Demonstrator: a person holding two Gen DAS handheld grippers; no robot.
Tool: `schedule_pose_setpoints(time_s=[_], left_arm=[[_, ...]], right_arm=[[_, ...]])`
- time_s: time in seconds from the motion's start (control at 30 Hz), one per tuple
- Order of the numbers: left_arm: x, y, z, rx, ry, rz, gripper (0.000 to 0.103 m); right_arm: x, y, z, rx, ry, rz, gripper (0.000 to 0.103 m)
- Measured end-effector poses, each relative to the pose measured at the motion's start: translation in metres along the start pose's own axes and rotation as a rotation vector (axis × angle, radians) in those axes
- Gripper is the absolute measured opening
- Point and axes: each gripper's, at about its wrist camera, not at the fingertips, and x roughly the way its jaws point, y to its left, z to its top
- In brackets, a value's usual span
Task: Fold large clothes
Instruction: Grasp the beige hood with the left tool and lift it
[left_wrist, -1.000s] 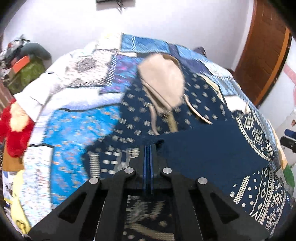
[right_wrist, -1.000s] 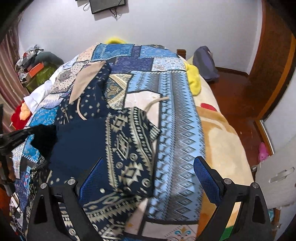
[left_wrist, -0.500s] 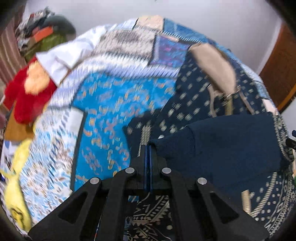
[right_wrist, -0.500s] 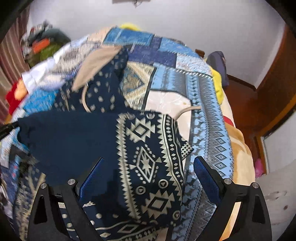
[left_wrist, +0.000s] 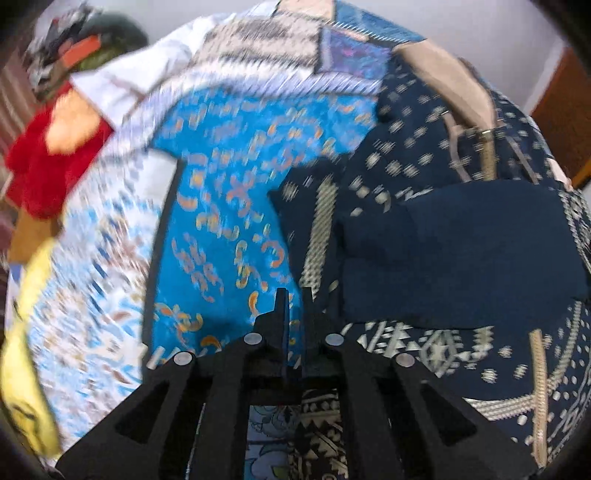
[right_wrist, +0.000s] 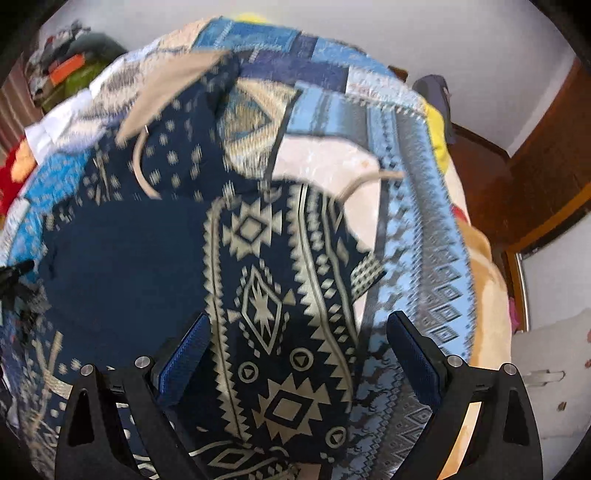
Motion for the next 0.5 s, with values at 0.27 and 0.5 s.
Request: schedule_pose_setpoints(time_s=[0.27,0.5], left_arm=[[-0.064,-0.029,0.045,0.076,-0.158,-0.030,0.042],[-0.081,-0.054,0.105,0.072,-0.259,-0.051,0.077]], right_arm=[[-0.062,0.011,0.035,-0.022,-0.165,0.035,0.095],[-0.092,0.028,0.085,-0.027,-0.276,0.090,0.097]])
